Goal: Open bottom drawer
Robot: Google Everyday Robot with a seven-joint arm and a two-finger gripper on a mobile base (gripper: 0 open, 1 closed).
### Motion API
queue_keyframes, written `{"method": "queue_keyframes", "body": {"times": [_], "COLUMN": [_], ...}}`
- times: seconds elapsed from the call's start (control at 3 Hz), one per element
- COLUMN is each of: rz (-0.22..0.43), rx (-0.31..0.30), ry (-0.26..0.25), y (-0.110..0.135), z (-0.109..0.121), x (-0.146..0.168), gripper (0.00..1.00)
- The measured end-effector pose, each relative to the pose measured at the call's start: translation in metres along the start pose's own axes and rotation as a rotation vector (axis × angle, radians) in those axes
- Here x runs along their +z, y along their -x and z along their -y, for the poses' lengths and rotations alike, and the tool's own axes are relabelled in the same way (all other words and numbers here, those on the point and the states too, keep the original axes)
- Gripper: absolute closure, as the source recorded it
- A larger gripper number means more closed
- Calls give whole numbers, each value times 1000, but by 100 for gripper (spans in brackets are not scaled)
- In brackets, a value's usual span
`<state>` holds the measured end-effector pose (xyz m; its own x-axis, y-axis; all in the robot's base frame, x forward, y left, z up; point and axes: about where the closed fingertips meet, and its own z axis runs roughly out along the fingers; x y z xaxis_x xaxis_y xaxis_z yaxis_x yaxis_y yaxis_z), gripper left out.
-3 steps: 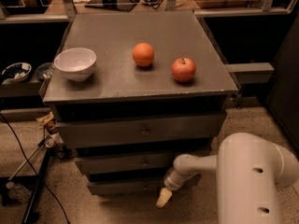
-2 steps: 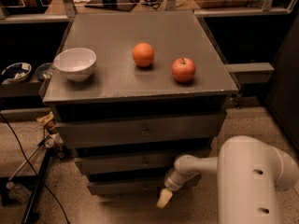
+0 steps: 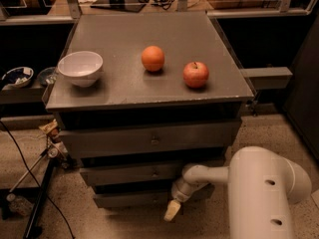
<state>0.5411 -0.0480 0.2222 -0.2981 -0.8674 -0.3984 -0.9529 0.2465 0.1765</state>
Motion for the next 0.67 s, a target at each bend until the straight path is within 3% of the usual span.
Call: {"method": "queue_keyframes", "body": {"times": [0.67], "rz": [-27], "rx": [-42], "ry": [69], "y": [-1], "z": [-10], "x": [23], "gripper": [0]}}
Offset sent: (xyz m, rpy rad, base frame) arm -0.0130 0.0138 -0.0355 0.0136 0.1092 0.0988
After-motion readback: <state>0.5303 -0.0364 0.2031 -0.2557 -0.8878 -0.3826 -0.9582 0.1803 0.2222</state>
